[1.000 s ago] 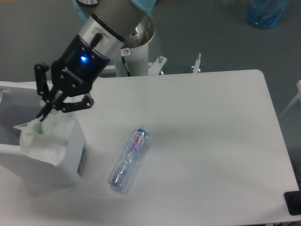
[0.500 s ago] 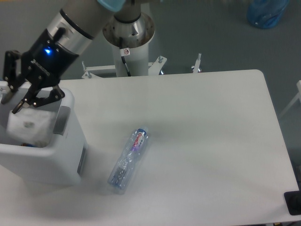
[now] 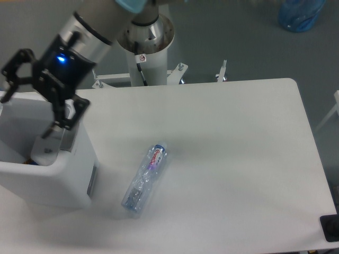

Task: Place the trash in the trash can
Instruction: 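Move the open gripper over the clear water bottle and lower it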

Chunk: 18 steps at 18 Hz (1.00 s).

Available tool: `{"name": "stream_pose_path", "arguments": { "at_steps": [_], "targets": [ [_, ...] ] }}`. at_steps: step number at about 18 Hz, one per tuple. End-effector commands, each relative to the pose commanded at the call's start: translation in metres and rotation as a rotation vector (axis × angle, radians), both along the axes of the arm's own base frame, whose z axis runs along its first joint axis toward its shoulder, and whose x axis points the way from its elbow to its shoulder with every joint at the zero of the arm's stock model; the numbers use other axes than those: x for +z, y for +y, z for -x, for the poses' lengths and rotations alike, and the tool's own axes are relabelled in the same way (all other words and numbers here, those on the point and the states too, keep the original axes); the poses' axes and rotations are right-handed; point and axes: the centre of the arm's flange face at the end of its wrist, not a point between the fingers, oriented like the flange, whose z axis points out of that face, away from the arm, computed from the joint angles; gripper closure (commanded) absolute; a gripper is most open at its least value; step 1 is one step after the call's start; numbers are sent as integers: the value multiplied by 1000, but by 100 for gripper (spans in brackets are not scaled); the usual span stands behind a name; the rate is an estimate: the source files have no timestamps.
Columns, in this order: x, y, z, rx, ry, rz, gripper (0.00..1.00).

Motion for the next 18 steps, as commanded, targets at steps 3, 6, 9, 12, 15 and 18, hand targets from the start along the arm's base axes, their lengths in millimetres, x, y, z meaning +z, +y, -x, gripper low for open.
{"name": "stream_pose_path", "arguments": {
  "at_steps": [3, 6, 9, 12, 15, 18],
  "targets": [
    [-21, 19, 35, 28, 21, 38, 0],
    [-66, 28, 61, 58, 124, 170, 0],
    [-106, 35, 70, 34, 143, 235, 0],
    [-137, 42, 76, 27, 114, 271, 0],
    [-186, 38, 77, 18, 118, 368, 0],
    [-222, 48, 54, -69, 221, 457, 0]
  ]
}}
